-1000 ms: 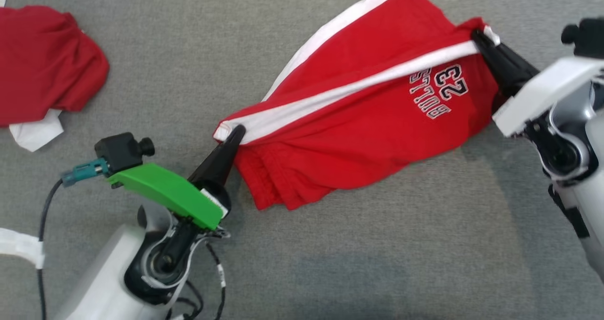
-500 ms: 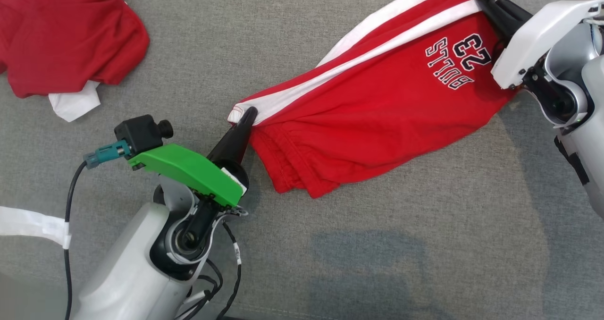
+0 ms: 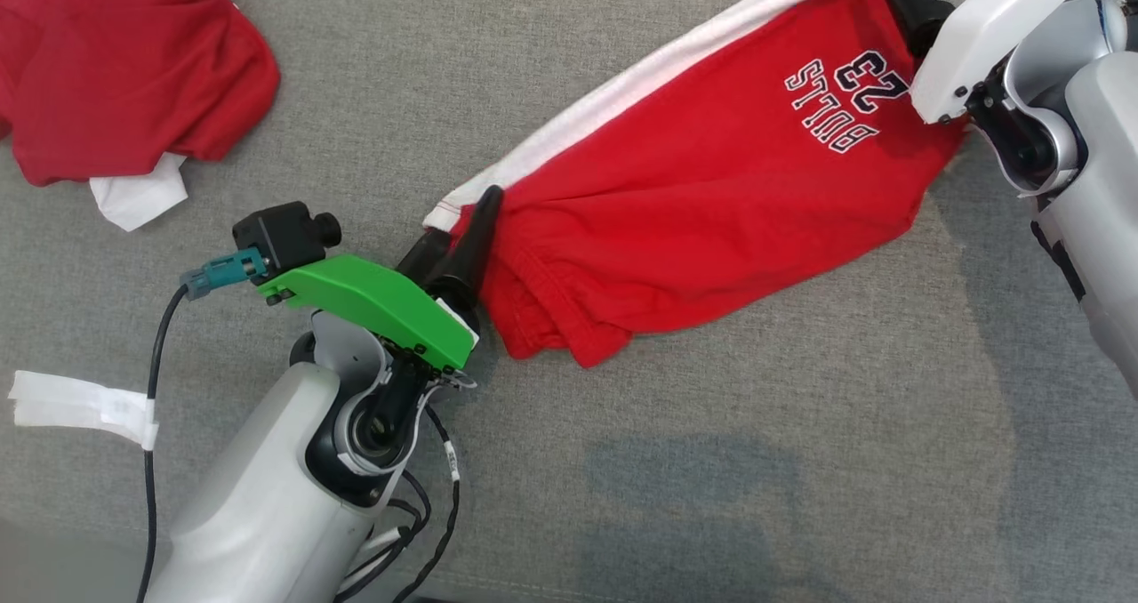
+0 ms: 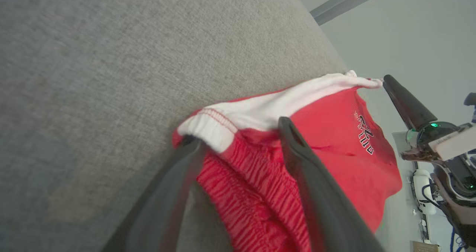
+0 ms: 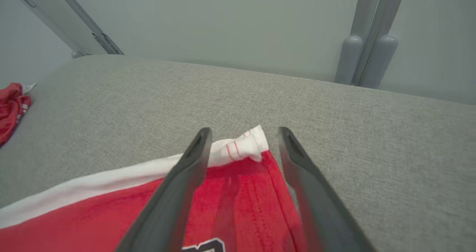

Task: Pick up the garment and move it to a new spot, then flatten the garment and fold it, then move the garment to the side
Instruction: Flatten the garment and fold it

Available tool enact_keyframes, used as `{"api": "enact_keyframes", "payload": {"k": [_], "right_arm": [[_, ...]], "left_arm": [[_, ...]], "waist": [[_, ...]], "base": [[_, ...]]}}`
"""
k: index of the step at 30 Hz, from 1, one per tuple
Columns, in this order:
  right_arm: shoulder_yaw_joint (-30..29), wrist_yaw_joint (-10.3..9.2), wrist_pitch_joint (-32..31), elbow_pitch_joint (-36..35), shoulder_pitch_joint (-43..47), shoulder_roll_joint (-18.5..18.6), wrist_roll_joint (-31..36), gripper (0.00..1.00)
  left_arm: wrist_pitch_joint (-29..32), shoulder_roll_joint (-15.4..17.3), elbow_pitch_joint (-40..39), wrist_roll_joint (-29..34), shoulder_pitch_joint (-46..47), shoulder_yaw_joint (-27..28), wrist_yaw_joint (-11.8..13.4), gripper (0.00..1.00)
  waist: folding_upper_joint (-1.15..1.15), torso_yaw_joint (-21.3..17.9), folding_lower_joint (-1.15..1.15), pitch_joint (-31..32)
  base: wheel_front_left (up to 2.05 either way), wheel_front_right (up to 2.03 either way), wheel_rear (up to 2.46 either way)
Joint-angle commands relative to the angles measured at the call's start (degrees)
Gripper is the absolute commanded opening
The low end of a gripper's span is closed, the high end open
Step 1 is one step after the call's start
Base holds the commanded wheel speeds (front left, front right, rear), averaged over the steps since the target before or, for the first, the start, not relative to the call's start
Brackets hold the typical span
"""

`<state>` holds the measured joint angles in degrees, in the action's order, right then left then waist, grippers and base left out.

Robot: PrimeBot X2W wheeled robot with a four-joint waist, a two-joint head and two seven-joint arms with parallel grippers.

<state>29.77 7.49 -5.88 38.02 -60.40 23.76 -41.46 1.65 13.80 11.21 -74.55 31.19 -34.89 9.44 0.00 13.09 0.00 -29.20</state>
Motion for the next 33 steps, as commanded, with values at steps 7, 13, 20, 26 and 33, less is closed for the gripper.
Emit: {"api": "enact_keyframes", "payload": {"k": [7,13,20,26,33], "right_arm": [[1.0,0.01,3.4,3.3,-1.3,0.8,-0.2,1.0],[4.8,0.01,1.2,2.4,1.0,3.6,-0.6,1.0],[6.3,0.01,0.2,0.4,1.7,6.0,-3.3,1.0],[7.7,0.01,-1.8,-1.9,2.2,6.8,-5.0,1.0],[8.3,0.01,-2.9,-4.0,3.0,7.7,-5.9,1.0]], "left_arm": [[-3.3,1.6,-1.5,2.4,-0.5,1.4,2.2,1.0],[-9.5,5.1,-7.5,10.3,-2.0,0.0,3.5,1.0],[-10.7,4.5,-8.7,13.2,-2.9,-2.7,4.9,1.0],[-11.0,6.8,-6.7,17.5,-1.8,-4.3,7.3,1.0],[-8.4,7.6,-6.2,16.7,-3.1,-5.1,8.3,1.0]], "waist": [[0.0,-1.3,0.0,1.5],[0.0,-1.8,0.0,1.7],[0.0,-1.9,0.0,0.8],[0.0,-2.2,0.0,1.0],[0.0,-1.9,0.0,1.9]], "base": [[0.0,0.0,0.0],[0.0,0.0,0.0],[0.0,0.0,0.0],[0.0,0.0,0.0],[0.0,0.0,0.0]]}}
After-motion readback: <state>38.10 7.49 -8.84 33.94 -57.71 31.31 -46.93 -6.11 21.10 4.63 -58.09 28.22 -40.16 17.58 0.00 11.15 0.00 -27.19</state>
